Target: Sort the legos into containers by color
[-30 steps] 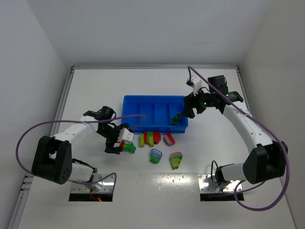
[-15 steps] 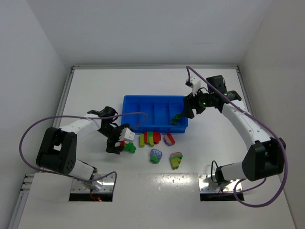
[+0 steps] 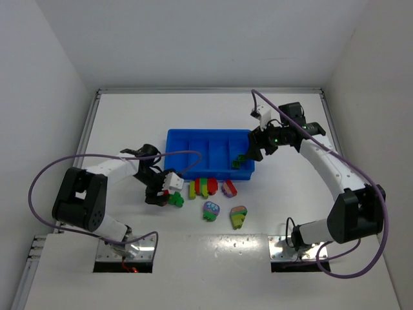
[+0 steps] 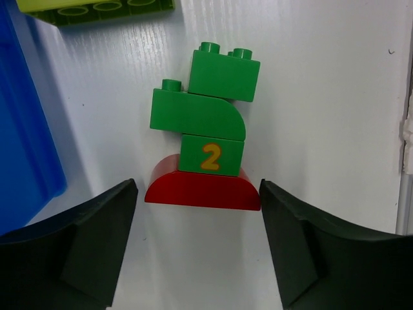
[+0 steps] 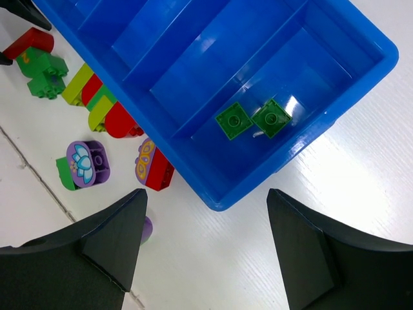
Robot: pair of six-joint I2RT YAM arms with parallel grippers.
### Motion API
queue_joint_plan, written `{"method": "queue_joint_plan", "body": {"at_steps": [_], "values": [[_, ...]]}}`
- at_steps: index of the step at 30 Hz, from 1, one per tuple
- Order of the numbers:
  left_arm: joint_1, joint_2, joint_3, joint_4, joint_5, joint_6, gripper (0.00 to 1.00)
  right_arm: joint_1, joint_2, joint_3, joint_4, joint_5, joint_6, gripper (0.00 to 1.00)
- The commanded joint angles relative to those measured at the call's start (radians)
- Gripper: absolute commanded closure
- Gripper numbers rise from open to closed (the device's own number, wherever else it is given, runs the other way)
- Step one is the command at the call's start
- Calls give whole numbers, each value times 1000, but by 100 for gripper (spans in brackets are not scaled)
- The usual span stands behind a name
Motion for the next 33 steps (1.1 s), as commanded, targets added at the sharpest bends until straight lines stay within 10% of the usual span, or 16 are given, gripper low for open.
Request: {"method": "queue_joint_plan", "body": {"at_steps": [1,11,33], "values": [[-10,12,19,21,14,-10,20,-5,3,1,12,-28,-1,24],[-10,-26,-3,39,17,-65,62,-5,-6,1,3,-61,-1,24],[-19,-612,-16,137,211,-651,69,62,126,3,6,-883,161,23]]}}
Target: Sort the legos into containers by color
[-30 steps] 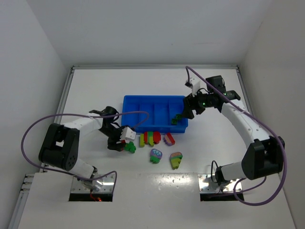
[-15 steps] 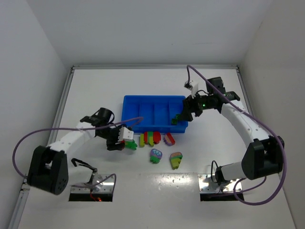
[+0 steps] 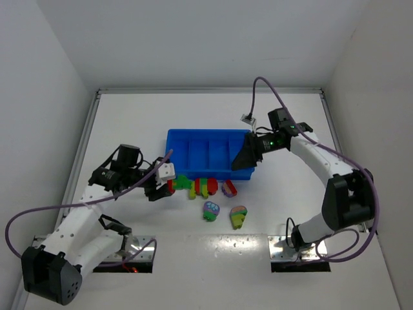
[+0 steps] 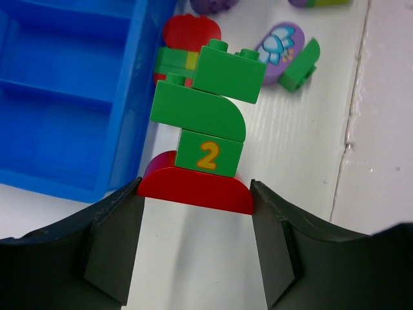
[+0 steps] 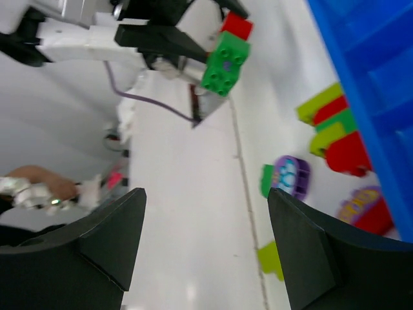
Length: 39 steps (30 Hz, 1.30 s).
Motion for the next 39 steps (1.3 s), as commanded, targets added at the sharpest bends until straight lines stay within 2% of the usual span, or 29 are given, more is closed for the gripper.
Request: {"method": "queue_joint_plan", "body": {"at_steps": [1,3,6,8,16,35,39], "values": [[-10,-32,42,87,43,-163,69,53,35,29,69,-166,71,23],[-21,-32,52,121,17,-241,70,96,75,59,60,-190,72,23],[-42,-32,61,155,-17,-278,70,141,117,108,46,-190,72,23],[-56,-32,71,177,-32,-310,70,188,159,160,7,-128,62,23],[-65,-10,89,198,-75,-341,72,323,321,291,-41,-54,73,23],[-84,28,89,207,-75,-332,72,390,450,418,-9,35,142,23],[-93,28,89,207,-75,-332,72,399,459,429,0,58,160,27]]}}
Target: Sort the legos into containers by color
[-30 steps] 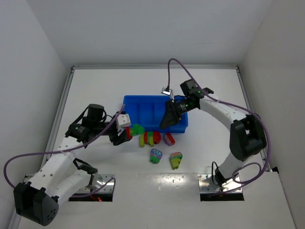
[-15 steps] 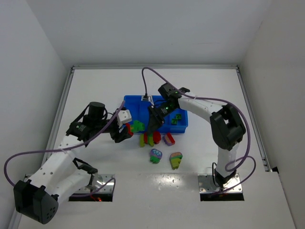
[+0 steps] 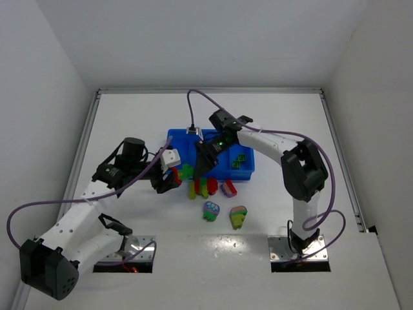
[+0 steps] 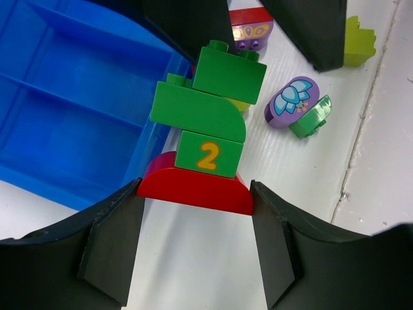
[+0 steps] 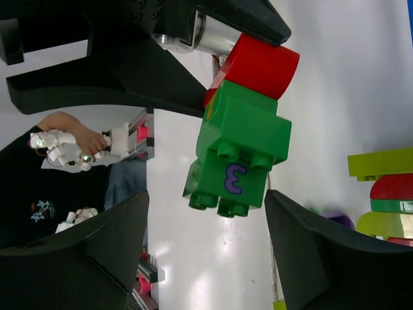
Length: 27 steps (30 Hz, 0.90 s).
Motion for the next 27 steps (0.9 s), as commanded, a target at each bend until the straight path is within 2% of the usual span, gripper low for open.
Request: {"method": "queue_joint_plan", "body": {"at_steps": [1,7,8,14,15,18,19,20,27], "values": [[-16,-4,38,34,12,-7,72,12,20,48,25,12,20,27],[-16,5,38,34,12,-7,72,22,38,68,45,70,62,42],[-16,5,38,34,12,-7,72,22,38,68,45,82,62,48],[-16,5,38,34,22,-7,72,22,38,68,55,116,73,66],[-16,5,29,34,22,-7,72,22,38,68,55,116,73,75],[-16,-4,18,34,22,-7,72,22,26,68,55,138,73,85],[-16,-14,8,34,13,-7,72,22,3,59,55,148,73,94],[-16,-14,8,34,3,2,72,22,-8,47,55,148,62,98],[-16,-57,-37,11,-7,13,73,-11,-153,-53,56,217,33,100]]}}
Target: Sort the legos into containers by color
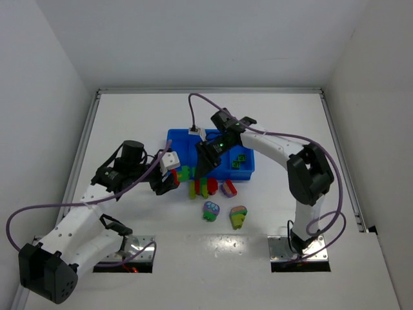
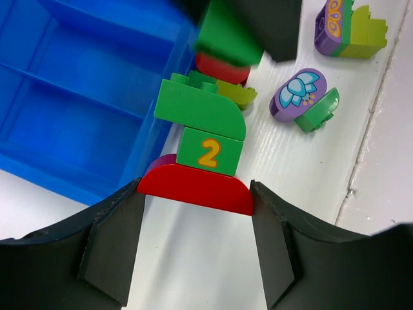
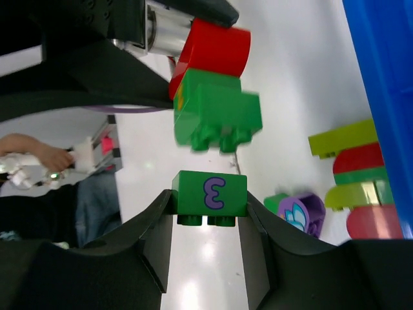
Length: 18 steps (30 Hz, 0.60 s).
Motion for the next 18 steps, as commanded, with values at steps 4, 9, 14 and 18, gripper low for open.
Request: {"method": "queue_joint_plan", "body": {"at_steps": [4,9,14,18], "values": [[-13,-39,-6,0,11,7,73,-48,-204,-74,8,89,-68,100],[-13,-39,-6,0,11,7,73,-135,-272,-167,25,357,-88,100],[-13,-39,17,0,11,17,73,-209,-272,-215,100,720,-41,100],[-13,-19,26,0,11,17,73,-231,-272,-235,151,864,-30,100]]}}
